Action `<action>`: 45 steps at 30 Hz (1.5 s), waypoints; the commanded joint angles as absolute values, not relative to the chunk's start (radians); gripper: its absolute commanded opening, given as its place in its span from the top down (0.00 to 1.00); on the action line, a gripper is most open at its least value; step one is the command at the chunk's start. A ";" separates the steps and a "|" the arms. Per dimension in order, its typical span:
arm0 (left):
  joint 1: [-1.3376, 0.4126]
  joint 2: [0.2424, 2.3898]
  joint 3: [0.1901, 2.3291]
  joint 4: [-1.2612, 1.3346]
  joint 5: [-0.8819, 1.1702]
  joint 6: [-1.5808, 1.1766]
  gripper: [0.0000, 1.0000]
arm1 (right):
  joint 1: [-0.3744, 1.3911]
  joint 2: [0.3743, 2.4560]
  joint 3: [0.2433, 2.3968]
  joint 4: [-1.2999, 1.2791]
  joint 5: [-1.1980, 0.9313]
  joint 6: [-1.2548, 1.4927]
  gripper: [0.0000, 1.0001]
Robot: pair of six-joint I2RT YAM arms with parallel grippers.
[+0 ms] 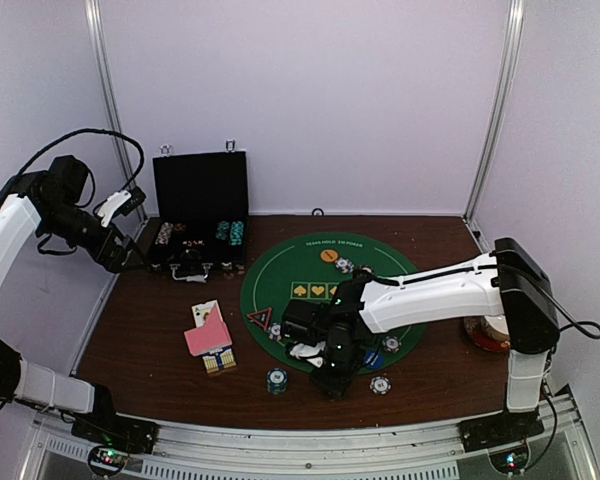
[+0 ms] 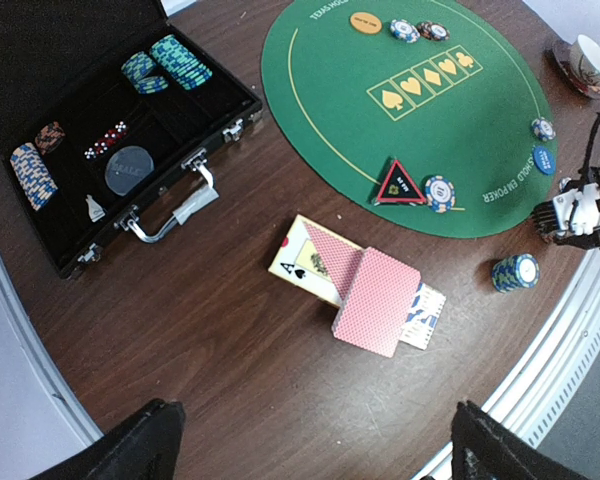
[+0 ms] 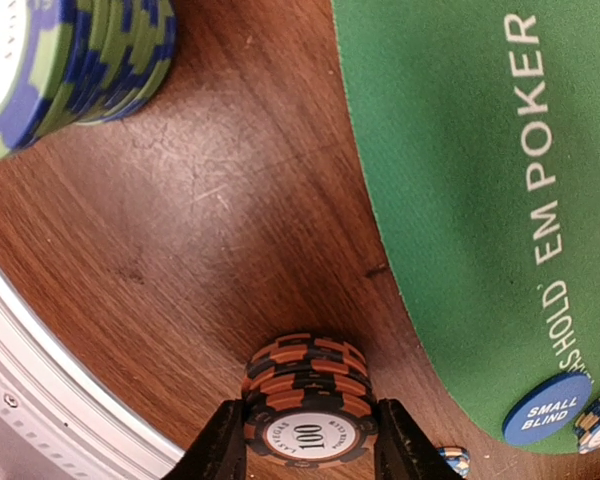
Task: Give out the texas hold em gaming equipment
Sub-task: Pick up the pile of poker chips from the pile of poker chips, then place the poker chips pile in the dealer area.
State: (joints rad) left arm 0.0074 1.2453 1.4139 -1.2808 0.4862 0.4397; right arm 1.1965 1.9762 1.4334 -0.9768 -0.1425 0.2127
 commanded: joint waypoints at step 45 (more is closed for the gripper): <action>0.014 1.222 1.417 -1.276 0.495 0.459 0.03 | 0.983 2.270 1.933 -0.981 -0.108 0.148 0.30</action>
State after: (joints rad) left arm 0.0074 1.2430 1.4139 -1.2812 0.4873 0.4442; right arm 0.9897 2.3470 1.9728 -0.9806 -0.1230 0.1486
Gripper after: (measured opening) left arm 0.976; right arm 0.668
